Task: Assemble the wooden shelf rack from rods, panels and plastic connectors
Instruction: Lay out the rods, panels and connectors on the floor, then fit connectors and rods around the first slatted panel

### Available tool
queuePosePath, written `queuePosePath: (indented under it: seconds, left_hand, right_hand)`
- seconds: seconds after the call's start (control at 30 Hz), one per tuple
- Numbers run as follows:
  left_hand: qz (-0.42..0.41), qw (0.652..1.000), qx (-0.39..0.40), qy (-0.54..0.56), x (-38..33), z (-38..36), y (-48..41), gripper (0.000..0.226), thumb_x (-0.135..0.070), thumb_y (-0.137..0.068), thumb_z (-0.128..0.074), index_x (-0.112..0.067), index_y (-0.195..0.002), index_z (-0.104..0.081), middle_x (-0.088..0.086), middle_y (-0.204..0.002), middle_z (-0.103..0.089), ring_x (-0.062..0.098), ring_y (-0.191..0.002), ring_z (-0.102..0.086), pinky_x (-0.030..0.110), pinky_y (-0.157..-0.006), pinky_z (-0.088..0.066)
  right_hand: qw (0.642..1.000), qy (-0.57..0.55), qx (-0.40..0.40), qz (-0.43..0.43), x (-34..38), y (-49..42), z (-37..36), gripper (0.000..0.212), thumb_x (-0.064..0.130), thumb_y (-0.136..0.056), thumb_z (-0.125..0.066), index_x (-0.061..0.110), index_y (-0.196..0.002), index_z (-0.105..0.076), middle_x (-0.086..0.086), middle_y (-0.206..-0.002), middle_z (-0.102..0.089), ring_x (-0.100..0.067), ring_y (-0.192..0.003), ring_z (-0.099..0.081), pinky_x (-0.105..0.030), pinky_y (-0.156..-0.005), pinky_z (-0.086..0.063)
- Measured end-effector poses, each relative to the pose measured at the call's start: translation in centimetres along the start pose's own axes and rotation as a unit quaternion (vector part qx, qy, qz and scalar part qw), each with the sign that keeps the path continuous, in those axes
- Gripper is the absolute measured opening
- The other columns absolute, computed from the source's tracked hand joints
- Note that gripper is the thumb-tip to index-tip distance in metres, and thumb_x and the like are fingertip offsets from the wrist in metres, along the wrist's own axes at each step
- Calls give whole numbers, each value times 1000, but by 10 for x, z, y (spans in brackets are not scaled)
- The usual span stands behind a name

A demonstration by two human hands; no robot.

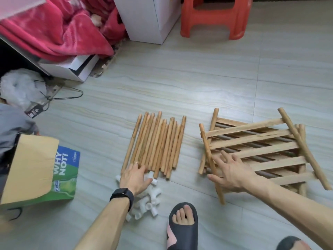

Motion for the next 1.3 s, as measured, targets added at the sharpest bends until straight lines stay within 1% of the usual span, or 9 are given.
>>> queuePosePath:
  seconds: [0.3, 0.53, 0.67, 0.73, 0.8, 0.87, 0.93, 1.13, 1.3]
  left_hand:
    - [20, 999, -20, -18, -28, -24, -4, 53, -60, -88, -62, -25, -126, -49, -1, -125, -64, 21, -122, -54, 37, -98, -40]
    - [-4, 999, 14, 47, -28, -2, -11, 56, -53, -84, -57, -23, -130, -48, 1, -116, -65, 22, -105, -60, 34, -76, -48]
    - [-51, 954, 51, 292, -63, 45, -12, 57, -55, -81, -70, -32, -128, -50, -5, -117, -60, 16, -99, -61, 27, -73, -50]
    - [-89, 885, 75, 451, -95, 71, -14, 54, -49, -80, -79, -38, -127, -55, -6, -125, -57, 14, -107, -62, 24, -78, -50]
    - [-139, 840, 85, 518, -131, 92, -15, 52, -43, -77, -85, -44, -122, -59, -9, -124, -59, 8, -111, -61, 20, -79, -49]
    - [-186, 816, 77, 542, -167, 101, -14, 52, -36, -75, -89, -49, -117, -61, -13, -120, -60, 7, -113, -61, 20, -80, -50]
    - [-216, 800, 64, 557, -197, 100, -12, 54, -31, -73, -91, -50, -114, -61, -12, -119, -61, 10, -107, -65, 22, -81, -56]
    - [-231, 789, 54, 567, -254, 80, -8, 55, -20, -69, -93, -36, -115, -67, -14, -109, -71, 6, -82, -69, 27, -78, -59]
    - [-258, 811, 74, 520, -267, 75, -10, 37, -21, -82, -83, -33, -116, -73, -9, -103, -75, 7, -89, -70, 26, -82, -57]
  right_hand:
    - [997, 50, -60, 2, -3, 12, -47, 89, 70, -95, -35, 27, -162, 5, -1, -169, 17, -36, -155, 17, -56, -115, -36]
    - [997, 7, -74, 5, -10, 11, -50, 87, 72, -93, -34, 30, -162, -4, 1, -171, 9, -33, -156, 11, -53, -122, -26]
    - [983, -123, -138, 9, -14, 12, -34, 78, 71, -93, -43, 25, -156, -34, -4, -164, -30, -27, -152, -23, -43, -123, -25]
    - [944, -276, -178, 3, -13, 14, -16, 60, 65, -93, -54, 31, -142, -52, 3, -145, -55, -15, -135, -48, -36, -113, -39]
    - [860, -478, -178, -13, -10, 19, 1, 38, 61, -91, -61, 42, -123, -61, 11, -122, -71, -1, -111, -65, -25, -94, -52]
    - [750, -646, -141, -13, -7, 23, 13, 36, 57, -94, -60, 35, -122, -63, 5, -107, -77, -8, -96, -74, -20, -76, -56]
    - [676, -727, -116, -18, -13, 27, 19, 31, 47, -100, -56, 27, -123, -63, -3, -104, -78, -21, -95, -76, -27, -75, -61]
    - [601, -793, -92, -22, -47, 28, 3, 23, 23, -103, -58, 22, -126, -65, -9, -111, -77, -25, -102, -74, -31, -84, -54]
    - [586, -797, -144, -29, -66, 25, -12, 19, 15, -100, -65, 24, -112, -76, -10, -103, -78, -23, -97, -74, -29, -81, -58]
Point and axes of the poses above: each hand's wrist, its own y-axis away from the middle knuckle, its own z-axis out of the back of the hand, x = y × z, the point moved 4 cm from there along -y, towards the middle knuckle
